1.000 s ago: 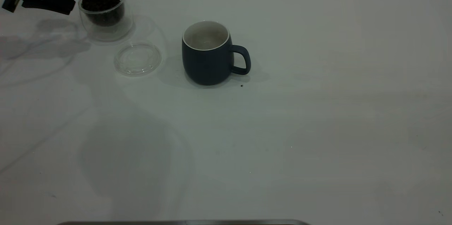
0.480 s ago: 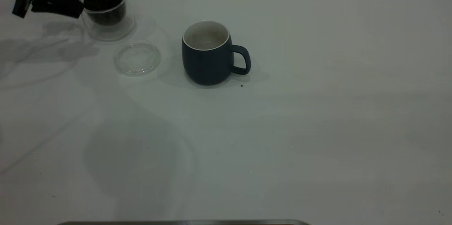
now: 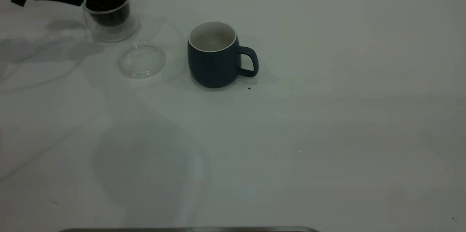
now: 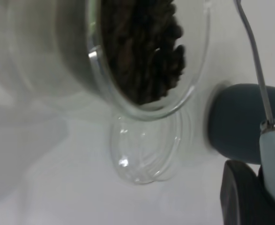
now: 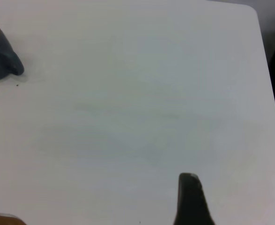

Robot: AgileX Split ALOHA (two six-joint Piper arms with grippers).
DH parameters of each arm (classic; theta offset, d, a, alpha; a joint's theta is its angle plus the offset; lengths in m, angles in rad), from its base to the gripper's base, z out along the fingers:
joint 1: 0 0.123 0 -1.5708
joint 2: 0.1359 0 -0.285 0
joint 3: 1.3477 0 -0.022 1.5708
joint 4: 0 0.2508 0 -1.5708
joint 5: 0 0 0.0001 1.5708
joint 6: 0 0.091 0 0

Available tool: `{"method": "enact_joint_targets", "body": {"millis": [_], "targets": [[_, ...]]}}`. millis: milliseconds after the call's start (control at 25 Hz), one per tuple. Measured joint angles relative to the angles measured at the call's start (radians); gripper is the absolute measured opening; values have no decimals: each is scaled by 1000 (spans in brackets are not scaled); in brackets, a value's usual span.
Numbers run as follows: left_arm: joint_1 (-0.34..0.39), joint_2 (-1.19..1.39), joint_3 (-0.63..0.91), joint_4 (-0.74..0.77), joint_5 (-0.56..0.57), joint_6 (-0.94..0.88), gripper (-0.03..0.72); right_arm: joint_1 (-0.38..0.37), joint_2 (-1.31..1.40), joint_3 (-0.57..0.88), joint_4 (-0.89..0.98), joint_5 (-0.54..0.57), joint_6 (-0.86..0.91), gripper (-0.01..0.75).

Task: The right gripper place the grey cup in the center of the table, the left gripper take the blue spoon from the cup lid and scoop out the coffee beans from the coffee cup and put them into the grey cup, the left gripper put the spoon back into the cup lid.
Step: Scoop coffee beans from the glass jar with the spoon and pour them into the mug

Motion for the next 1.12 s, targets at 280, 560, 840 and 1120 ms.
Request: {"method": "enact_joint_targets", "body": {"millis": [280, 560, 840, 1120], "targets": [[-79, -1, 0, -6, 0, 0, 90, 0, 0, 0, 0, 0, 0, 460], [-149, -1, 0, -7, 0, 5, 90, 0, 0, 0, 0, 0, 0, 460], [-204, -1, 0, -7, 0, -6, 90, 0, 0, 0, 0, 0, 0, 460], [-262, -1, 0, -6, 0, -22, 90, 0, 0, 0, 0, 0, 0, 460]]}}
